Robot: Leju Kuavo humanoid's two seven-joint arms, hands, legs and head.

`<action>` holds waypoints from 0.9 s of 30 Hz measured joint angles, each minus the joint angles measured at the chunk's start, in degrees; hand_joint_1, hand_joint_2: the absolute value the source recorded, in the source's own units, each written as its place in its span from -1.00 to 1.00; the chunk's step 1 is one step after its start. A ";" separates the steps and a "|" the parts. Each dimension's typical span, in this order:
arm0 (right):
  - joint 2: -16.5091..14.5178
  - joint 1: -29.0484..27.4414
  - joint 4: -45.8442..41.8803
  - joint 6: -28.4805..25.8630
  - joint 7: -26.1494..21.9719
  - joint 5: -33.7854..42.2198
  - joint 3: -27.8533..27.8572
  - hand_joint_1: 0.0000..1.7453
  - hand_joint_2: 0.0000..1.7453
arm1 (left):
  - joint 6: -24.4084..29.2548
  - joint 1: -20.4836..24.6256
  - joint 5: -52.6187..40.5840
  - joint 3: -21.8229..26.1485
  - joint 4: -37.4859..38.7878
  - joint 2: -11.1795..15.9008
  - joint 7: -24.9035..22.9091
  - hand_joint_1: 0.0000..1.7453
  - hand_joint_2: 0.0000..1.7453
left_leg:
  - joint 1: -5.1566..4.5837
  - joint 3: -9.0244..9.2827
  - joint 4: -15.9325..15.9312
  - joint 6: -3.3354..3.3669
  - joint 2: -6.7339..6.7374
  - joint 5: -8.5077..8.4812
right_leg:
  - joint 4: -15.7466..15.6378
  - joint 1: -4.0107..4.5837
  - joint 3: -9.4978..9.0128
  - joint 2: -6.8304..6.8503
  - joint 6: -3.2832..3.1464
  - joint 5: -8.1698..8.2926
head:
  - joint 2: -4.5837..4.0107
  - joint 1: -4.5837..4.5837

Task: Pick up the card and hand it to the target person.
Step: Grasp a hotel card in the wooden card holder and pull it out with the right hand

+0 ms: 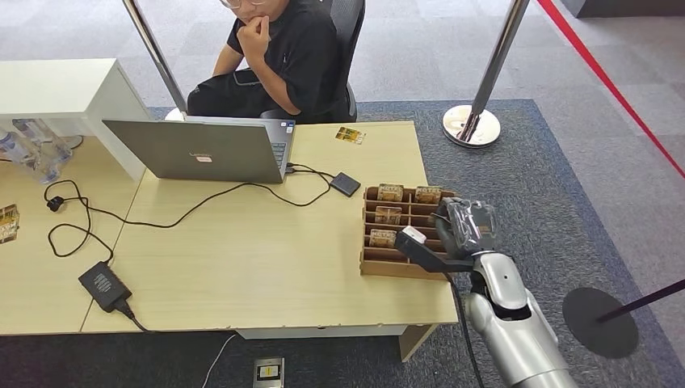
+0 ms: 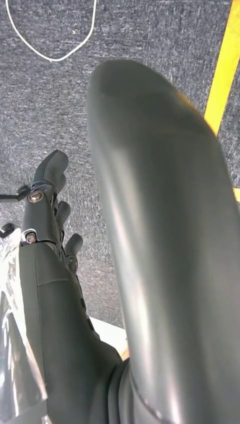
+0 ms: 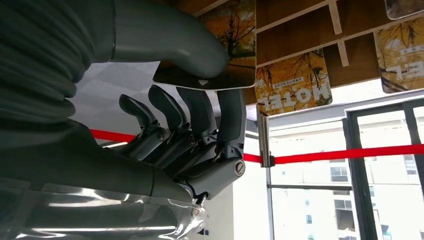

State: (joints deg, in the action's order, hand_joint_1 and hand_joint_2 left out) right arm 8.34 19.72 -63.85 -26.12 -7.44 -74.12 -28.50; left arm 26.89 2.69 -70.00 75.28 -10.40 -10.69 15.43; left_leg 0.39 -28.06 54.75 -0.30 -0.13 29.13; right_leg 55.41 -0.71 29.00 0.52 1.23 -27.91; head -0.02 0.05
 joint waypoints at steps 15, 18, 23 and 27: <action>1.72 -1.63 -7.65 4.24 -7.07 8.29 0.45 0.76 1.00 | 0.02 0.05 -0.22 0.00 0.00 0.00 -0.84 -1.00 -1.00 | 0.00 0.00 0.00 0.00 0.00 0.00 | 0.00 0.00 0.00 0.00 0.00 0.00 | -0.01 0.01; 2.14 -1.60 -8.68 4.84 -8.50 10.13 0.54 0.76 1.00 | 0.01 0.05 -0.25 0.00 0.00 0.00 -0.95 -1.00 -1.00 | 0.00 0.00 0.00 0.00 0.00 0.00 | 0.00 0.00 -0.01 0.00 0.00 0.00 | 0.00 0.01; 2.65 -1.48 -9.55 5.15 -9.50 11.46 0.72 0.70 1.00 | 0.02 0.06 -0.38 0.00 0.00 0.00 -1.11 -1.00 -1.00 | 0.00 0.00 0.00 0.00 0.00 0.00 | 0.00 0.00 -0.01 0.00 0.00 0.00 | 0.00 0.01; 2.93 -0.65 -9.80 5.37 -10.42 12.21 0.74 0.66 1.00 | 0.06 0.09 -0.55 0.00 0.00 0.00 -1.22 -1.00 -1.00 | 0.00 0.00 0.00 0.00 0.00 0.00 | 0.00 0.00 -0.01 0.00 0.00 0.00 | 0.00 0.01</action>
State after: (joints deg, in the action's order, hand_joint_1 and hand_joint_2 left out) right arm 11.27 19.07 -73.64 -20.75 -17.86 -61.90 -27.76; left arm 26.95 2.79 -70.55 75.28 -10.40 -10.69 14.21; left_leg 0.39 -28.06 54.75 -0.30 -0.12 29.12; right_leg 55.42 -0.71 29.00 0.52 1.23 -27.90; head -0.02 0.06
